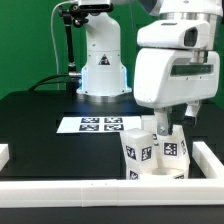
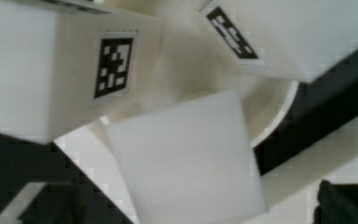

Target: Assemble stool

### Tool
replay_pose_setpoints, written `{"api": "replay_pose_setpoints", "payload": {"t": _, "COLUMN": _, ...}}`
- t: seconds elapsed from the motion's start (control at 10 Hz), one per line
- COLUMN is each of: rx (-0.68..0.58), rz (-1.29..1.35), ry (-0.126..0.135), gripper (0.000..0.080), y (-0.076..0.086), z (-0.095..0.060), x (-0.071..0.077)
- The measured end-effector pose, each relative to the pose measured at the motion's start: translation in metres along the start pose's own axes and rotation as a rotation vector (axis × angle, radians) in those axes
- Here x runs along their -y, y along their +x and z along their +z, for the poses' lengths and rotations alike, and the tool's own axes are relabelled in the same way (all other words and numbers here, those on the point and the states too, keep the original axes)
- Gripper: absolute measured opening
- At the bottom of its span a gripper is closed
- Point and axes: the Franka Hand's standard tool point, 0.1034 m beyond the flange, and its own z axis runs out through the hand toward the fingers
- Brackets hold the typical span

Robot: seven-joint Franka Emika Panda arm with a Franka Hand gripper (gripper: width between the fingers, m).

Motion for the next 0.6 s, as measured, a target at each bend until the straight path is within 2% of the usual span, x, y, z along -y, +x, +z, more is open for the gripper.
{"api": "replay_pose_setpoints", "payload": {"t": 0.1, "rx": 0.003, "rz": 0.000, "ry": 0.001, "gripper": 0.0649, "y": -0.0006, "z": 0.0018, "x": 0.0003}}
{"api": "replay_pose_setpoints", "payload": {"t": 0.2, "rx": 0.003, "rz": 0.001, "ry": 0.001, "gripper": 0.0546, "y": -0.0009, "z": 0.0018, "x": -0.0002}}
{"api": "replay_pose_setpoints", "payload": {"t": 0.3, "rx": 0.003, "rz": 0.002, "ry": 0.001, "gripper": 0.0398, "y": -0.0013, "z": 0.0018, "x": -0.0006}}
{"api": "replay_pose_setpoints", "payload": {"t": 0.4, "rx": 0.002, "rz": 0.025, "ry": 0.000, "gripper": 0.0398, "y": -0.0010, "z": 0.0011, "x": -0.0010}}
{"api": "replay_pose_setpoints", "payload": {"t": 0.5, "rx": 0.002, "rz": 0.046, "ry": 0.000, "gripper": 0.0340, "y": -0.0012, "z": 0.0010, "x": -0.0012}}
{"api": "replay_pose_setpoints", "payload": {"t": 0.6, "rx": 0.002, "rz": 0.047, "ry": 0.000, "gripper": 0.0340, "y": -0.0013, "z": 0.0010, "x": -0.0014}}
